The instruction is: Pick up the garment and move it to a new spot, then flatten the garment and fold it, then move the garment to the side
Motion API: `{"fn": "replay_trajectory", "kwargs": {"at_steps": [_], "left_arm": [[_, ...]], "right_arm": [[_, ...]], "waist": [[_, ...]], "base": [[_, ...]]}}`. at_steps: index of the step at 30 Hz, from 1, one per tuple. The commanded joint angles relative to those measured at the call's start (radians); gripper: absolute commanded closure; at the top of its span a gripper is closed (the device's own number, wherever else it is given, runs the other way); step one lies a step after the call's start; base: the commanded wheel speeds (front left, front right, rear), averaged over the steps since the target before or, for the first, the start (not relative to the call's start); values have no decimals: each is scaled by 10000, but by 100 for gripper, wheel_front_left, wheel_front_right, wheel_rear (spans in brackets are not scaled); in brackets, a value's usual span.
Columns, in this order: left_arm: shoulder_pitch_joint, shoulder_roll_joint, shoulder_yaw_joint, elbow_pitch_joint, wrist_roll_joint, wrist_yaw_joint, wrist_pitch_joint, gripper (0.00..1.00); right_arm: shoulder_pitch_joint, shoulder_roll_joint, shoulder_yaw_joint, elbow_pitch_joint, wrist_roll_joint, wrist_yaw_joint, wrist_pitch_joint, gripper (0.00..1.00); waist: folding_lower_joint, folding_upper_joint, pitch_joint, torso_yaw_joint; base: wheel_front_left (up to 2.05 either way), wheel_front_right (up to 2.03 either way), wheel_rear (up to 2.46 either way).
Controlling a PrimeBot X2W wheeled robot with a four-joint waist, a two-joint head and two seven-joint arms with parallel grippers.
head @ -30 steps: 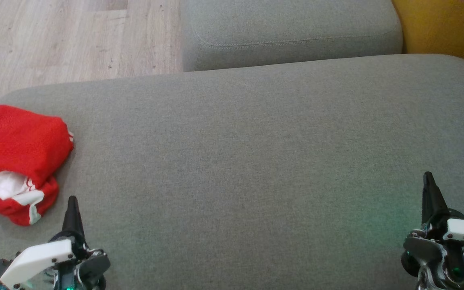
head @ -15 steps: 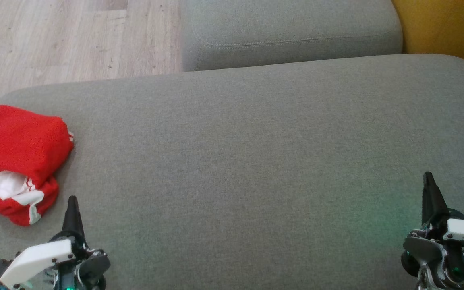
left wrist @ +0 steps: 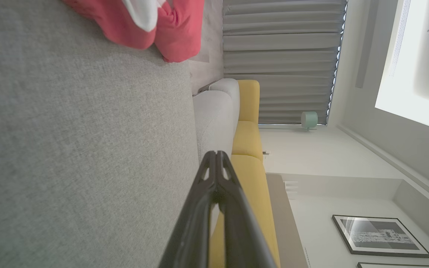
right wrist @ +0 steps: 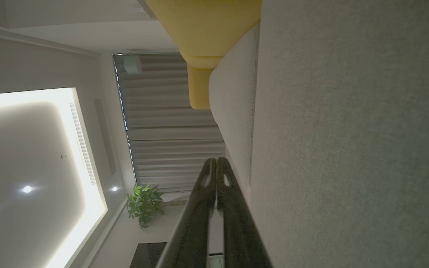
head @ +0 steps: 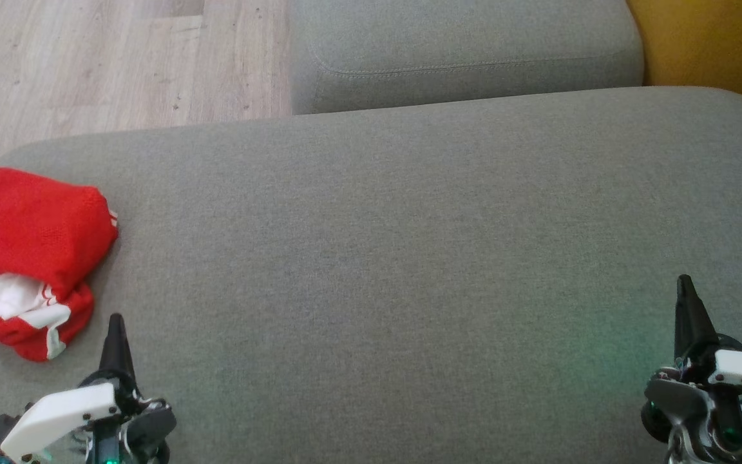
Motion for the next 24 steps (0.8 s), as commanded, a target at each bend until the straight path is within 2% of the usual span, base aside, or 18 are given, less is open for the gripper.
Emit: {"fn": "replay_trajectory", "kwargs": {"at_steps": [1,24], "left_arm": [[-508,60,289,-287,-85,-65,56,100],[-508,60,289,-287,-85,-65,56,100]], "right_arm": [[-550,-62,213,-313,88,152,58,100],[-550,-62,213,-313,88,152,58,100]], "waist": [[0,0,0,0],[0,0,0,0]], "base": [[0,0,0],[0,0,0]]}}
